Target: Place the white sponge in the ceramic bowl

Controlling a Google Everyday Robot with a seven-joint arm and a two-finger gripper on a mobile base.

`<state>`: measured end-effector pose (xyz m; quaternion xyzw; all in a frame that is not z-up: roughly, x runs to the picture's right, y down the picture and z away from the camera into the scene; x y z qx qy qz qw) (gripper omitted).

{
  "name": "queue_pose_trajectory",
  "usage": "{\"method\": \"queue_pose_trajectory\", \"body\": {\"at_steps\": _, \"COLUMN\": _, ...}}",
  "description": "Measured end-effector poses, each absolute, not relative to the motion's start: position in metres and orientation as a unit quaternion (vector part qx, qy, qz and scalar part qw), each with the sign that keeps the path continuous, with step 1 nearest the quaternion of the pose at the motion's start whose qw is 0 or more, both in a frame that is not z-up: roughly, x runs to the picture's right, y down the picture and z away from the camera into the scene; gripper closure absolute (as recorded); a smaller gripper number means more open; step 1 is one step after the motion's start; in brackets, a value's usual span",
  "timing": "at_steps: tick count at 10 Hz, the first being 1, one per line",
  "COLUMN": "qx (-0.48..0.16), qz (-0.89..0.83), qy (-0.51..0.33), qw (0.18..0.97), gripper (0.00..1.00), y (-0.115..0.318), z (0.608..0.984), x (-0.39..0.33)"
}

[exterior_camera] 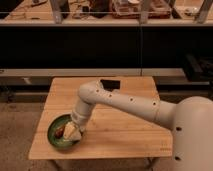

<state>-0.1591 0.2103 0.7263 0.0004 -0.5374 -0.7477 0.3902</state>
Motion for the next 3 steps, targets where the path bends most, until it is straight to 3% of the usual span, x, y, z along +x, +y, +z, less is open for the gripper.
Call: {"method": "queue_pose_trajectory", "body": {"at_steps": 3, "qx": 0.005, "qz": -0.726, "qy": -0.537, "qw": 0.429, "gripper": 0.20, "y": 0.191, "z": 0.735, "x": -0.143}}
